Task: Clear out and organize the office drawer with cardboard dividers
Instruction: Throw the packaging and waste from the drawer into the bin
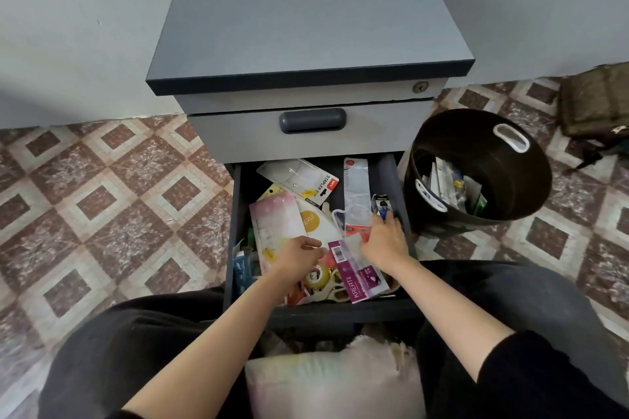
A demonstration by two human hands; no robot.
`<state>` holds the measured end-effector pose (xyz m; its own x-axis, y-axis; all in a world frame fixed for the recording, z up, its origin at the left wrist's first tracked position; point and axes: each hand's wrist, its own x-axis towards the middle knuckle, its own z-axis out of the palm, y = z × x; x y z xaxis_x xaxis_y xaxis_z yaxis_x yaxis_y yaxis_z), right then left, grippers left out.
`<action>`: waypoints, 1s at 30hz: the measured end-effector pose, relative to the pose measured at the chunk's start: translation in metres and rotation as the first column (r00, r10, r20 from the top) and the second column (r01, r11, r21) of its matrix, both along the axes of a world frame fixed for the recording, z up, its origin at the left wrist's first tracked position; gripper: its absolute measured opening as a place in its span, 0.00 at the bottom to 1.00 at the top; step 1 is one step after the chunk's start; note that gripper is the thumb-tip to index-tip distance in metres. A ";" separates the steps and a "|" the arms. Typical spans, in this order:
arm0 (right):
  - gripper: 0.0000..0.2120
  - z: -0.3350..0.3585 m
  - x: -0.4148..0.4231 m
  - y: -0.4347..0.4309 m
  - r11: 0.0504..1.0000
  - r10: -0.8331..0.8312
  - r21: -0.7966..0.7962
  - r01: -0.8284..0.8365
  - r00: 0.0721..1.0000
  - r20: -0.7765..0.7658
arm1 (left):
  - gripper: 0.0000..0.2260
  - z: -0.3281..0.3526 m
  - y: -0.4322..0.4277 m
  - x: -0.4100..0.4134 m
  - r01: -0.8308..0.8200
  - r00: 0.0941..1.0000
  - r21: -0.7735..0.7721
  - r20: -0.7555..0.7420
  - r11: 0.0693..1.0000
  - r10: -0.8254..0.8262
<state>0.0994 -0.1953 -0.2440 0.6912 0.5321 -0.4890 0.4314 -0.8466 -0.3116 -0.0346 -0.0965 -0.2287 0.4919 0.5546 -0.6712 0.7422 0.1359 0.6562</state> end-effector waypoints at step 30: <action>0.30 -0.003 0.005 0.020 0.997 -0.051 0.063 0.052 0.998 -0.032 | 0.14 -0.022 0.056 -0.012 -0.018 0.995 0.400 -0.080 0.916 0.054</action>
<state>0.1041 -0.1755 -0.2475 0.7039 0.5268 -0.4765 0.3773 -0.8456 -0.3775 -0.0468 -0.0410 -0.2512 0.4160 0.8012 -0.4302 0.7986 -0.0956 0.5942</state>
